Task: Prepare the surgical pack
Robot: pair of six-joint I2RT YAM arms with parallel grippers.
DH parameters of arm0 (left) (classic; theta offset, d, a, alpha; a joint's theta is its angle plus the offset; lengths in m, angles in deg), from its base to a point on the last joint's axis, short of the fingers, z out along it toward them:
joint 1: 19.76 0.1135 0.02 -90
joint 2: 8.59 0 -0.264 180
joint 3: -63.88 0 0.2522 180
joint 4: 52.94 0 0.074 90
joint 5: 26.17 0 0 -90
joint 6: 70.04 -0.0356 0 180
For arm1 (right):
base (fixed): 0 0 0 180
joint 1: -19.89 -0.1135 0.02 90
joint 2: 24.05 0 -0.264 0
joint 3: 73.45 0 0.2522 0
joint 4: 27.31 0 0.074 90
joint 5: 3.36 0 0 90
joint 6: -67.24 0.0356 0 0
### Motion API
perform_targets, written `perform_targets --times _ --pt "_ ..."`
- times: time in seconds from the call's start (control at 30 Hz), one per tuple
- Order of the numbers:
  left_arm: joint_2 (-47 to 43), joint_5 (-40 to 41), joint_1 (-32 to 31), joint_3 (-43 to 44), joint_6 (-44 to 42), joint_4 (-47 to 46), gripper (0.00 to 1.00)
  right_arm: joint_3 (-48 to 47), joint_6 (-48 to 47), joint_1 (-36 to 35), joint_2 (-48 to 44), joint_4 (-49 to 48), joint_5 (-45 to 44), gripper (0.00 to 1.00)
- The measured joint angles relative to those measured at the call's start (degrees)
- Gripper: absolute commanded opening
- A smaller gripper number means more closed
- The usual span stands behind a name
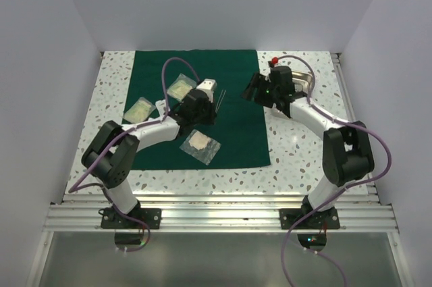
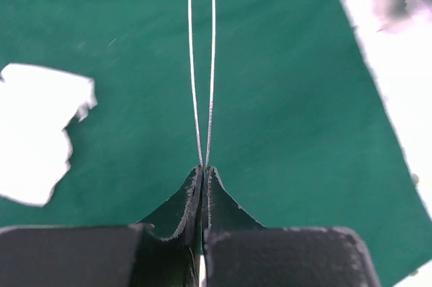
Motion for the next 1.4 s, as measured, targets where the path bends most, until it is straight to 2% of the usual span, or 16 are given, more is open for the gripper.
perform_targets --times 0.33,0.87,1.07,1.23,1.33,1.4 --pt "-1.5 -4.7 -0.8 -0.8 4.3 -4.5 0.0 2.3 8.9 -6.7 0.0 -13.4 1.0 0.71" --pt "-1.5 -4.0 -1.9 -0.8 7.3 -4.9 0.0 2.4 11.7 -11.1 1.8 -16.1 -0.8 0.68" --pt "-1.8 -2.8 -2.1 -0.8 7.5 -5.1 0.0 2.4 11.8 -12.1 1.9 -16.1 -2.6 0.64" --pt "-2.8 -2.0 -2.5 -0.8 7.7 -5.7 0.0 2.4 12.3 -12.2 3.6 -16.1 -3.7 0.57" --pt "-3.4 -1.9 -2.7 -0.8 7.7 -6.2 0.0 2.4 12.6 -12.2 4.6 -16.1 -3.8 0.48" --pt "-3.7 -1.8 -2.8 -0.8 7.7 -6.7 0.0 2.5 12.9 -12.2 5.2 -16.1 -3.8 0.33"
